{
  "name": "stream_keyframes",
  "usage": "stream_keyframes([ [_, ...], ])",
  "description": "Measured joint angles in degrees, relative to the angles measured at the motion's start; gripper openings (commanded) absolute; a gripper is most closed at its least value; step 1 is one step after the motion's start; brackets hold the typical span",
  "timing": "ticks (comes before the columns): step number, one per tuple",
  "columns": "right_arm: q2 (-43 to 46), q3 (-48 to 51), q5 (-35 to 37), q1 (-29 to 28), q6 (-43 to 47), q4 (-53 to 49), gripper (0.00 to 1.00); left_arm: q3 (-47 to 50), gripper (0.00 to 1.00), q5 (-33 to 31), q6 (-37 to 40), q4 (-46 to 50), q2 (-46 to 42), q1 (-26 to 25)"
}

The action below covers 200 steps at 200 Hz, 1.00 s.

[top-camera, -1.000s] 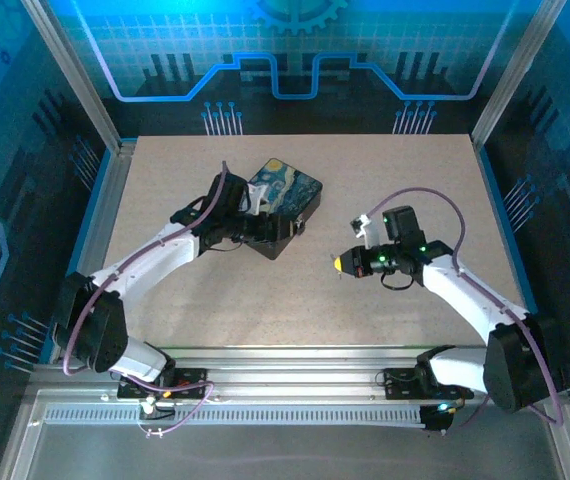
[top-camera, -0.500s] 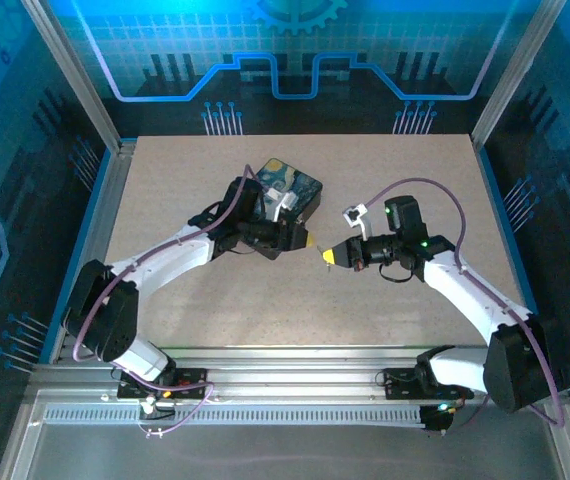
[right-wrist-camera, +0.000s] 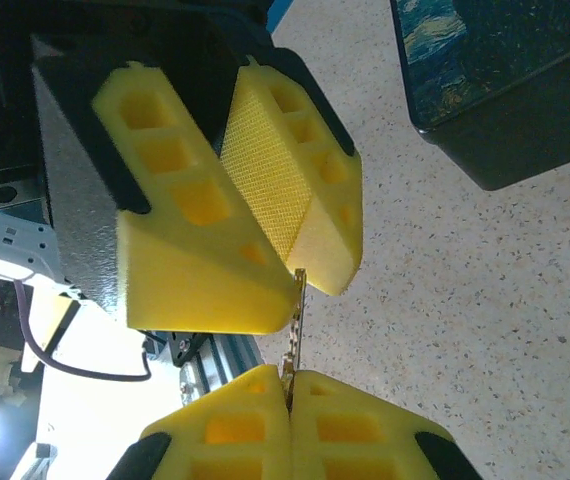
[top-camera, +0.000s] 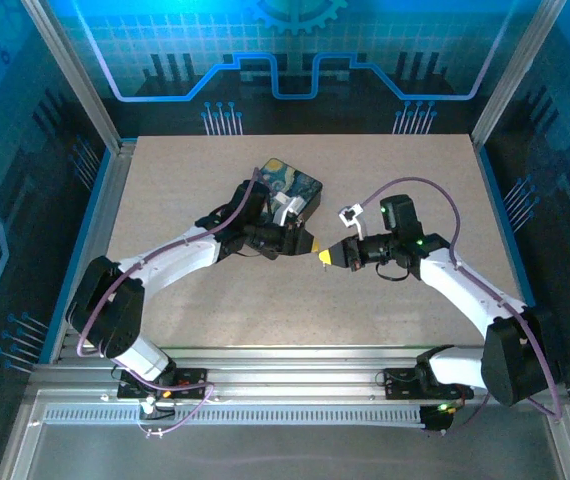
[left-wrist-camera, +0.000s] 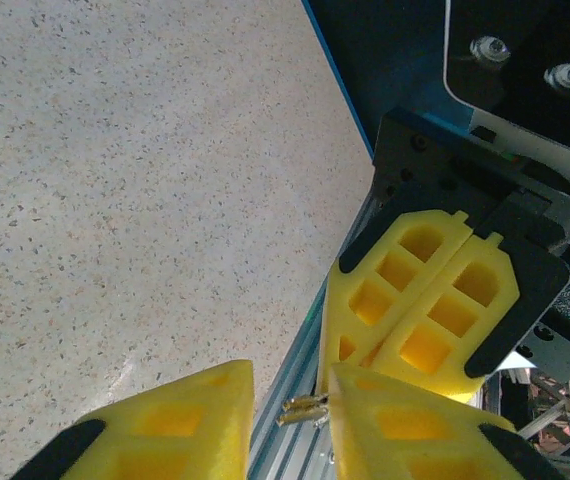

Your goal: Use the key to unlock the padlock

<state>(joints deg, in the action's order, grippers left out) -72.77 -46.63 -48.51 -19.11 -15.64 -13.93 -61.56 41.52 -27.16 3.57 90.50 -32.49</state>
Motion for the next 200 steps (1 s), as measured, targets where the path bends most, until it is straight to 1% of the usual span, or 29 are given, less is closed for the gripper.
stream_keyframes([
  [8,0.0,0.0,0.02,-0.07,-0.02,0.11,0.0,0.0,0.23,0.22,0.02,-0.15,0.11,0.0],
  [49,-0.72,0.0,0.04,-0.07,-0.46,0.35,0.0,0.0,0.11,0.76,-0.33,-0.92,0.66,0.0],
  [66,-0.96,0.0,0.09,-0.07,-0.57,0.2,0.0,0.0,0.0,0.74,-0.63,-0.98,0.68,0.04],
  [85,-1.44,0.0,0.26,-0.04,-0.59,0.02,0.06,0.0,0.0,0.55,-0.98,-1.03,0.68,0.07],
  [95,-1.66,-0.02,0.26,-0.02,-0.74,0.0,0.16,0.0,0.0,0.33,-0.98,-0.87,0.7,0.07],
  [111,-1.99,-0.39,1.09,0.2,-0.37,-0.39,0.3,0.0,0.0,0.35,-0.98,-0.87,0.7,-0.02],
  [118,-2.1,-0.79,1.66,0.44,-0.09,-0.9,0.34,0.0,0.0,0.28,-1.01,-0.83,0.7,-0.04],
  [137,-1.88,-1.75,3.48,1.11,1.16,-2.03,0.37,-0.09,0.0,-1.03,-1.25,0.55,0.7,-0.04],
  [174,1.38,-1.86,9.14,0.68,4.72,-3.54,0.38,-1.79,0.0,-4.11,-3.17,3.8,1.27,-0.04],
  [190,3.1,-1.84,13.88,-1.68,7.08,-3.56,0.39,-3.06,0.0,-6.03,-5.18,5.09,1.46,-0.04],
  [200,4.72,-1.29,17.35,-4.07,8.46,-2.73,0.43,-3.93,0.0,-7.32,-6.97,5.86,1.51,-0.04],
])
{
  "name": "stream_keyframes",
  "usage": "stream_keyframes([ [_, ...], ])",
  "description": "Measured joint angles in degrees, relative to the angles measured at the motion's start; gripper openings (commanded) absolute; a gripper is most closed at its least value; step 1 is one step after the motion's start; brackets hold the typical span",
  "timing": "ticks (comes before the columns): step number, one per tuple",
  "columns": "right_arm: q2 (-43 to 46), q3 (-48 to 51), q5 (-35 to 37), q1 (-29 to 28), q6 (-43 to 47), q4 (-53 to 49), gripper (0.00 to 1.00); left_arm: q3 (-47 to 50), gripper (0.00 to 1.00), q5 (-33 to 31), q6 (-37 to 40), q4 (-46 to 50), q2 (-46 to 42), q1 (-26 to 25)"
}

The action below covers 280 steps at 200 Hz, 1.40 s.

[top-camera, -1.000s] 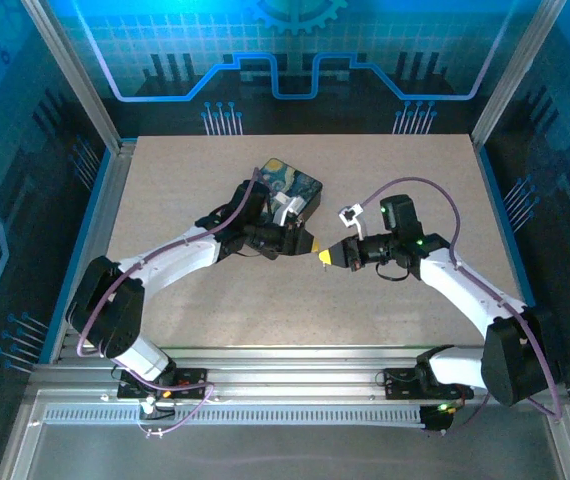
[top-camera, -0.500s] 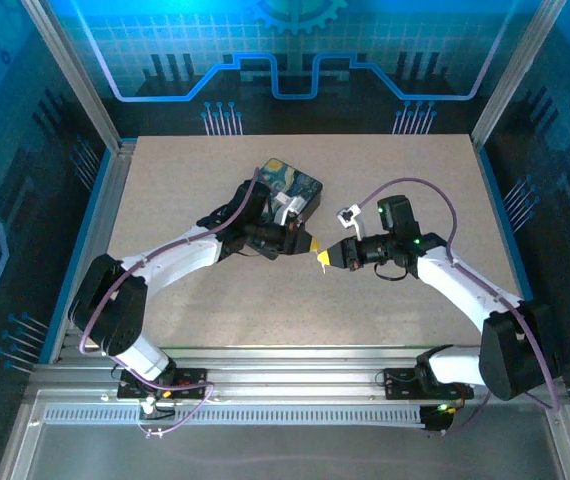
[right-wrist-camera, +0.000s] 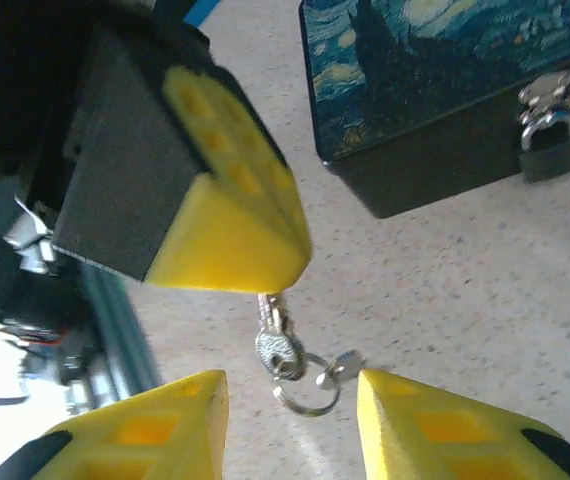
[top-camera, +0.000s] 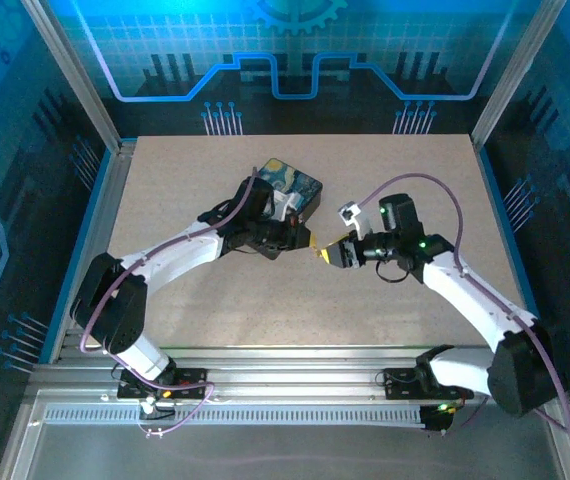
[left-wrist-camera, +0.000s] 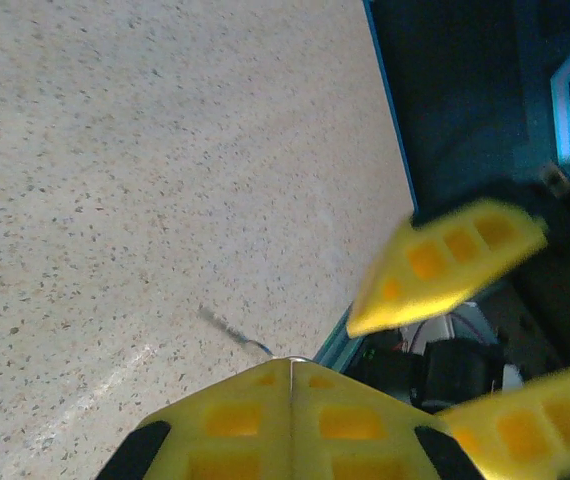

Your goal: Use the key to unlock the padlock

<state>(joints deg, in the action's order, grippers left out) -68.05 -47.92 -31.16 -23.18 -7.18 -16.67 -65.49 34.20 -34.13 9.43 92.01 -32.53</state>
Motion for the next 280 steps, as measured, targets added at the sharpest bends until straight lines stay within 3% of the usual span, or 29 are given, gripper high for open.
stream_keyframes([
  [52,9.79,11.47,19.56,-10.82,9.29,13.42,0.47,-4.17,0.0,-3.32,-7.76,3.96,2.69,0.0],
  [122,4.0,13.51,34.27,-16.24,22.67,24.87,0.47,-5.25,0.0,-3.98,-11.04,5.77,3.54,0.0],
  [144,1.38,13.03,35.87,-16.59,24.79,25.79,0.41,-5.29,0.0,-3.98,-11.26,5.81,3.54,0.0],
  [190,-0.28,12.87,37.88,-16.79,26.99,28.09,0.1,-5.4,0.0,-4.26,-11.78,5.73,3.52,0.04],
  [220,-0.28,12.87,38.01,-16.63,26.77,28.28,0.0,-5.4,0.0,-4.94,-12.5,5.79,3.52,0.11],
  [233,-0.28,12.87,37.75,-16.5,26.69,28.3,0.0,-5.4,0.18,-5.07,-12.52,5.77,3.52,0.11],
  [250,0.0,12.9,36.15,-15.63,25.7,28.11,0.0,-5.4,0.29,-5.03,-12.26,6.21,3.52,0.11],
  [280,1.49,12.74,28.17,-11.43,22.18,25.4,0.0,-5.4,0.34,-5.38,-11.17,7.02,3.19,0.39],
])
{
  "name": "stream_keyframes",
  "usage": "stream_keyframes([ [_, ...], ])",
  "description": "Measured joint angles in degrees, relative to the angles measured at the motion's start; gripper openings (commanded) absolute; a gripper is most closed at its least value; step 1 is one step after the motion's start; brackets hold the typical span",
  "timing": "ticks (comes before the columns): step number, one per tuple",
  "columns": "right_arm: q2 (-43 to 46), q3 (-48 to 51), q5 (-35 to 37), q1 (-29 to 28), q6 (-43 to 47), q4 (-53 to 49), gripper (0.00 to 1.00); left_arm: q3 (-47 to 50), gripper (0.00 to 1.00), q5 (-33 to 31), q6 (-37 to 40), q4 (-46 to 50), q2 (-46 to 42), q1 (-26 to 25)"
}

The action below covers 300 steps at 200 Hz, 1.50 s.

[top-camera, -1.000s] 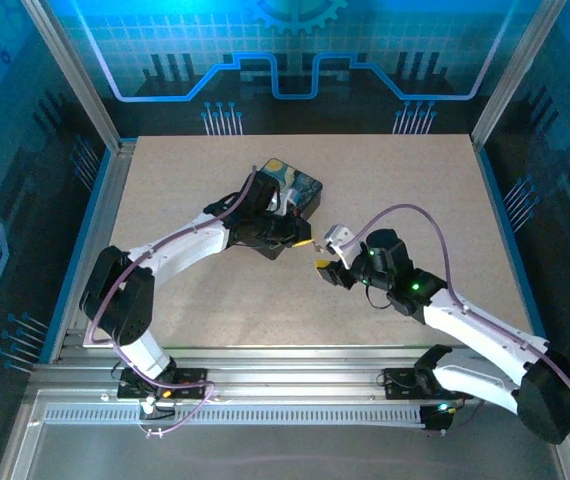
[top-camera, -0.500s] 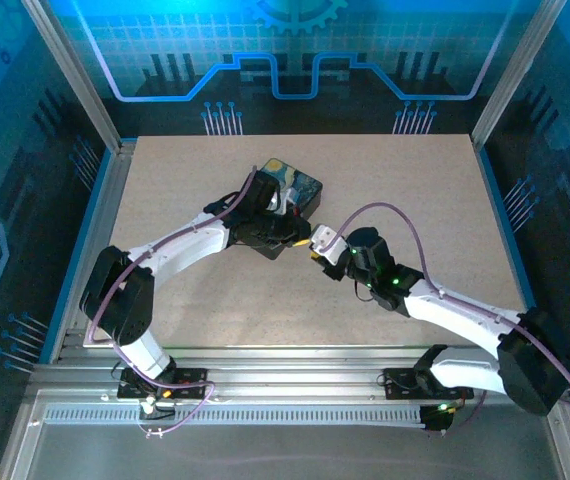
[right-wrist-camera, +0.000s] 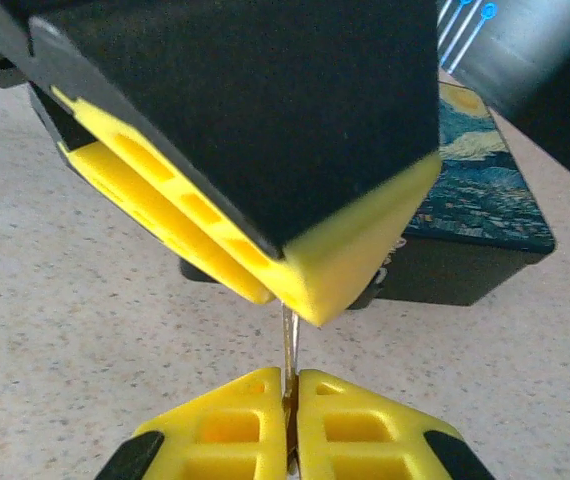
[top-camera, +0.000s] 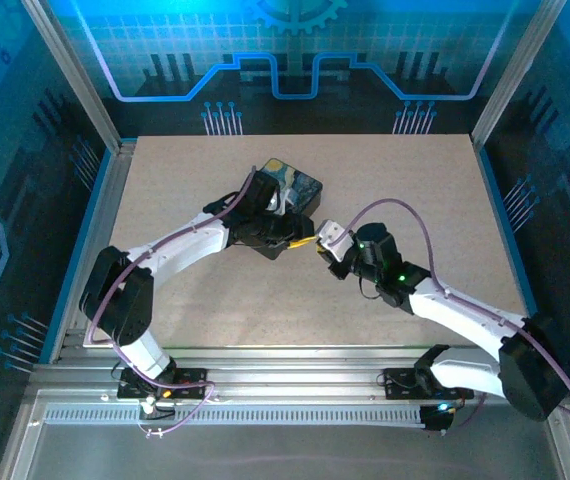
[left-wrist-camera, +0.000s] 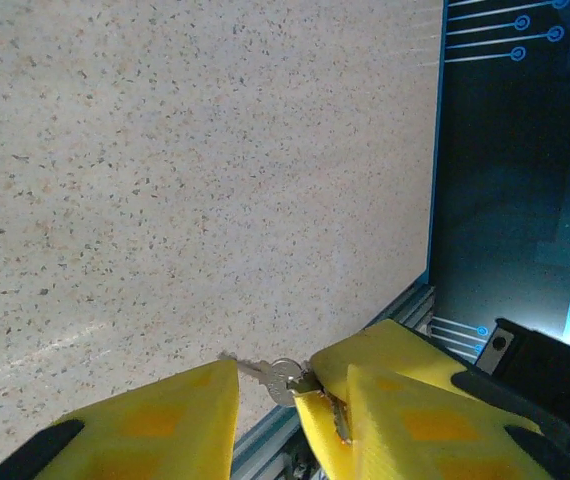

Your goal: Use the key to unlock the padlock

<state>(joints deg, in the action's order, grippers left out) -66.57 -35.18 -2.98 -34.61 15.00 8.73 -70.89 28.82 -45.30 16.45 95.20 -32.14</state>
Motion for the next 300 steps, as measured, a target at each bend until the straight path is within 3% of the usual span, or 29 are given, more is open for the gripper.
stream_keyframes([
  [57,0.13,-3.91,-22.36,10.54,-8.61,-7.87,0.0,2.08,0.34,3.37,9.44,-2.8,-5.27,2.84],
  [114,-4.07,-7.5,-35.87,11.91,-12.72,-12.39,0.0,4.68,0.28,10.84,18.67,-7.65,-6.49,2.78],
  [186,-8.41,-11.56,-45.09,13.44,-14.82,-16.15,0.0,5.55,0.28,17.16,26.47,-8.83,-6.49,2.97],
  [300,-11.39,-12.37,-50.49,14.93,-16.79,-16.63,0.0,6.43,0.26,20.17,30.32,-8.59,-5.7,3.5],
])
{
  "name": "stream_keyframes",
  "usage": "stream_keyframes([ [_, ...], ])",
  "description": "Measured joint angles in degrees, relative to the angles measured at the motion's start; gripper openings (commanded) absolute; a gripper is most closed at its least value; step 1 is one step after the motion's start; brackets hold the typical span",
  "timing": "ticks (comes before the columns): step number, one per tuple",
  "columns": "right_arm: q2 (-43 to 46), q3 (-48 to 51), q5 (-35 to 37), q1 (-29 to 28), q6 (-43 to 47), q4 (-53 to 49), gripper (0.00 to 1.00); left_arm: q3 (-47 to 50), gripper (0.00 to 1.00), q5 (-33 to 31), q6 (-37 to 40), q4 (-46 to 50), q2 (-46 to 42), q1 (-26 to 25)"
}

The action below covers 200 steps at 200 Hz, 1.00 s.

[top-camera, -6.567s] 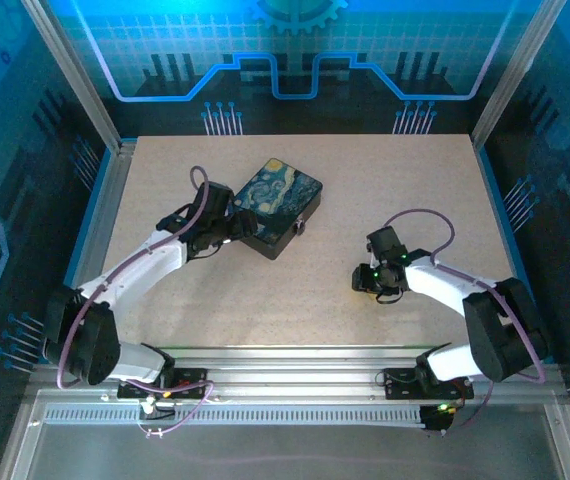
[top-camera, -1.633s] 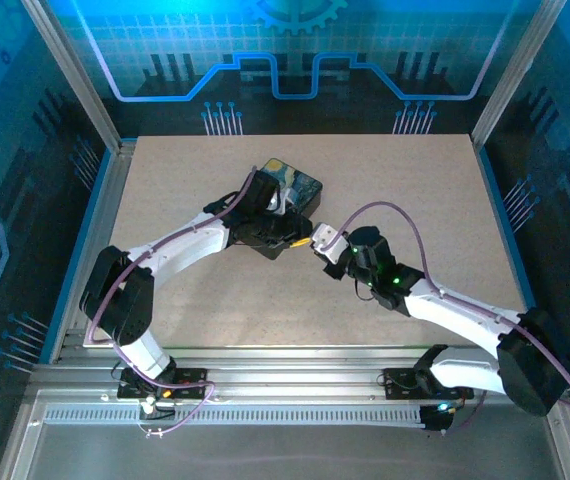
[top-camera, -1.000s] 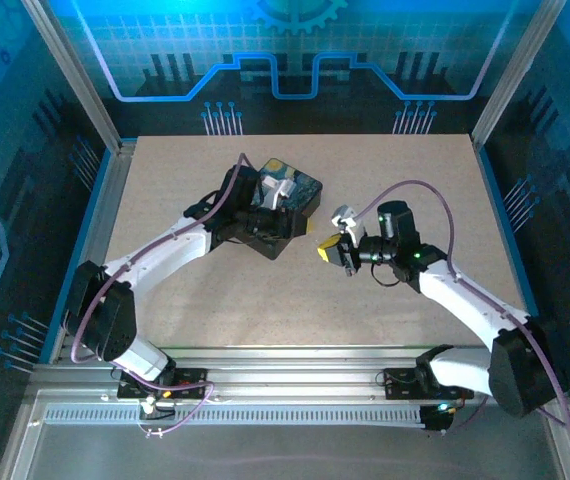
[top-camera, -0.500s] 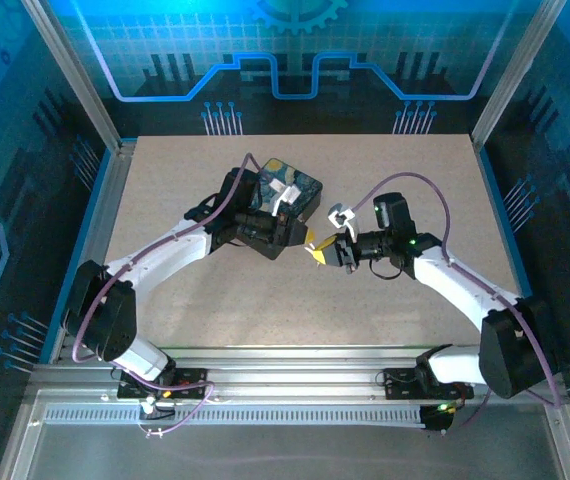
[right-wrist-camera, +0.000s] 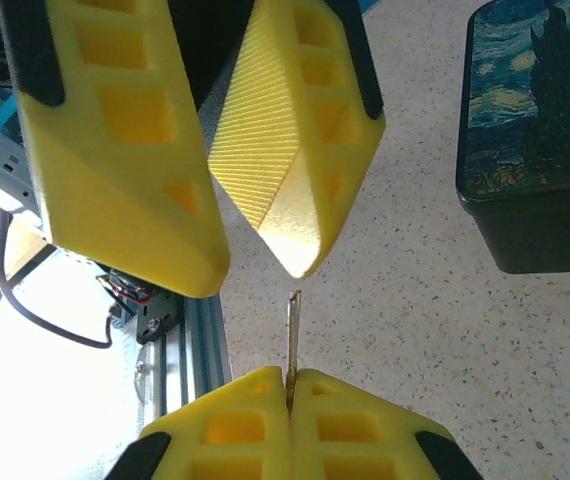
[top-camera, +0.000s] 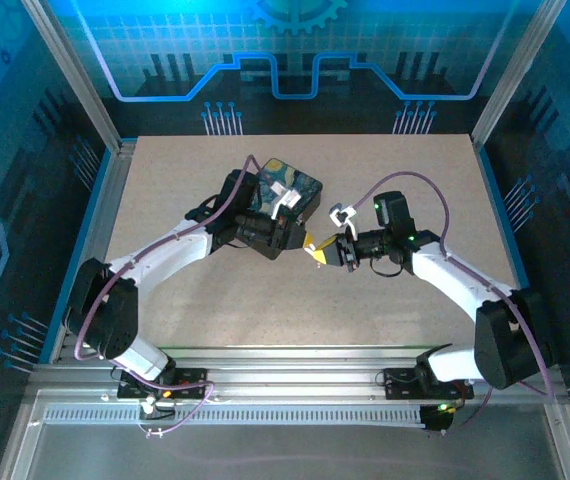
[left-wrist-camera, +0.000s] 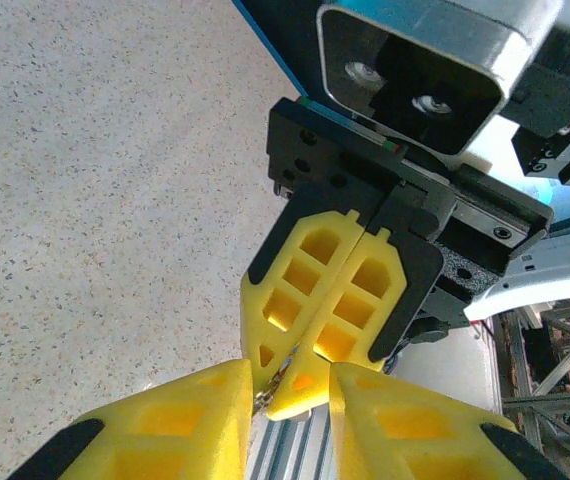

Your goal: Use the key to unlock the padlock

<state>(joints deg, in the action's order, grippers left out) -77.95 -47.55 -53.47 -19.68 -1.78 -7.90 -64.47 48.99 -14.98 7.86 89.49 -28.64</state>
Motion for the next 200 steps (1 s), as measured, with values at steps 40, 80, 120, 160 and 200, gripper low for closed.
stream_keyframes([
  [40,-0.83,-0.9,-1.05,0.24,-1.07,0.61,0.0,0.04,0.26,0.39,0.2,0.04,0.68,-0.02],
  [80,-1.53,-1.01,-1.68,0.26,-1.92,1.42,0.0,0.02,0.18,0.37,0.57,0.28,1.4,-0.02],
  [120,-2.8,-2.4,-1.9,0.33,-2.16,0.55,0.0,0.02,0.05,0.17,0.79,0.39,1.99,0.11],
  [160,-3.63,-2.73,-1.88,0.42,-2.12,-0.57,0.08,0.02,0.0,0.37,1.46,0.35,2.54,0.11],
  [200,-4.13,-2.84,-1.2,0.68,-1.99,-1.11,0.37,0.02,0.0,0.31,1.4,-0.31,3.82,-0.02],
])
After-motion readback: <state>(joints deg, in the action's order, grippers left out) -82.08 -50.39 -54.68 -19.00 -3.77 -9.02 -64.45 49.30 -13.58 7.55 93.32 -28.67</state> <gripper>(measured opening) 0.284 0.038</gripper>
